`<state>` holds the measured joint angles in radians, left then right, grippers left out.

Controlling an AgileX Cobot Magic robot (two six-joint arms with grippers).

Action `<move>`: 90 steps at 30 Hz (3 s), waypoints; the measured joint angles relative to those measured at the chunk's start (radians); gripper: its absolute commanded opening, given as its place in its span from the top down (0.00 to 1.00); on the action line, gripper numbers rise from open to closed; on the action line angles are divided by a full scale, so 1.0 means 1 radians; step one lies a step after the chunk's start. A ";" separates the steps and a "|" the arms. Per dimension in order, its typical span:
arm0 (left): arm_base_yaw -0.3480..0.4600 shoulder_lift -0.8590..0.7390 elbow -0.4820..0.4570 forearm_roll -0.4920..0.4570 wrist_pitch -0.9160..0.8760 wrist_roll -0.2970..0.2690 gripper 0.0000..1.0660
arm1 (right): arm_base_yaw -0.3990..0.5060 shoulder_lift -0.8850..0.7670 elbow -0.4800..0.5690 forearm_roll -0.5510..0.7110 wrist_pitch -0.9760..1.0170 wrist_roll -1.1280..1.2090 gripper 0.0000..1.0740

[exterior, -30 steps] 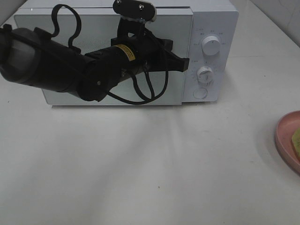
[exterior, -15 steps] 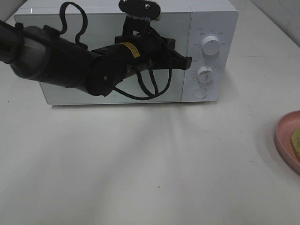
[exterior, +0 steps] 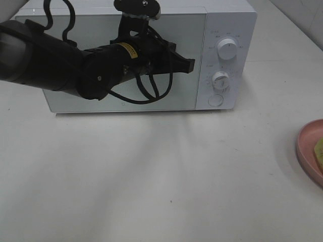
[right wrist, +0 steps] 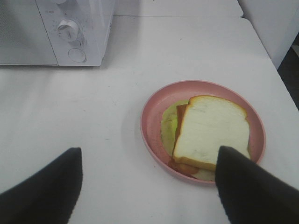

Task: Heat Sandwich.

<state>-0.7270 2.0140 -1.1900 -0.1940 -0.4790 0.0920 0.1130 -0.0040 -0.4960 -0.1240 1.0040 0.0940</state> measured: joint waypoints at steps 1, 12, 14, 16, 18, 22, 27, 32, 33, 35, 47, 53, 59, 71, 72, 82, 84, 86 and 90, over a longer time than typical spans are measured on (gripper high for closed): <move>-0.002 -0.020 0.024 -0.008 0.001 0.002 1.00 | 0.000 0.000 0.000 0.000 0.000 0.000 0.30; -0.029 -0.156 0.203 -0.011 0.026 0.006 1.00 | 0.000 0.000 0.000 0.000 0.000 0.000 0.30; -0.036 -0.207 0.260 -0.011 0.048 0.005 0.98 | 0.000 0.000 0.000 0.000 0.000 0.000 0.30; -0.038 -0.245 0.287 -0.011 0.109 -0.007 0.85 | 0.000 0.000 0.000 0.000 0.000 0.000 0.30; -0.040 -0.286 0.300 -0.011 0.215 -0.019 0.56 | 0.000 0.000 0.000 0.000 0.000 0.000 0.30; -0.040 -0.335 0.305 -0.011 0.379 -0.028 0.03 | 0.000 0.000 0.000 0.000 0.000 0.000 0.30; -0.040 -0.396 0.305 -0.008 0.634 -0.030 0.08 | 0.000 0.000 0.000 0.000 0.000 0.000 0.30; -0.040 -0.465 0.305 0.019 0.838 -0.023 0.08 | 0.000 0.000 0.000 0.000 0.000 0.000 0.30; -0.040 -0.478 0.305 0.021 0.880 -0.022 0.08 | 0.000 0.000 0.000 0.000 0.000 0.000 0.30; -0.029 -0.509 0.305 0.021 0.950 -0.022 0.08 | 0.000 0.000 0.000 0.000 0.000 0.000 0.30; 0.232 -0.677 0.305 0.015 1.258 -0.054 0.08 | 0.000 0.000 0.000 0.000 0.000 0.000 0.30; 0.396 -0.772 0.305 0.015 1.421 -0.055 0.08 | 0.000 0.000 0.000 0.000 0.000 0.000 0.30; 0.551 -0.914 0.311 0.047 1.541 -0.055 0.08 | 0.000 0.000 0.000 0.000 0.000 0.000 0.30; 0.588 -1.212 0.506 0.078 1.598 -0.055 0.08 | 0.000 0.000 0.000 0.000 0.000 0.000 0.30; 0.588 -1.237 0.526 0.079 1.598 -0.055 0.08 | 0.000 0.000 0.000 0.000 0.000 0.000 0.30; 0.588 -1.421 0.667 0.083 1.571 -0.055 0.08 | 0.000 0.000 0.000 0.000 0.000 0.000 0.30; 0.588 -1.432 0.667 0.085 1.567 -0.055 0.08 | 0.000 0.000 0.000 0.000 0.000 0.000 0.30; 0.588 -1.453 0.667 0.086 1.564 -0.055 0.08 | 0.000 0.000 0.000 0.000 0.000 0.000 0.30; 0.588 -1.475 0.667 0.086 1.564 -0.055 0.08 | 0.000 0.000 0.000 0.000 0.000 0.000 0.30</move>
<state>-0.1390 0.5390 -0.5230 -0.1080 1.0850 0.0370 0.1130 -0.0040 -0.4960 -0.1240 1.0040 0.0940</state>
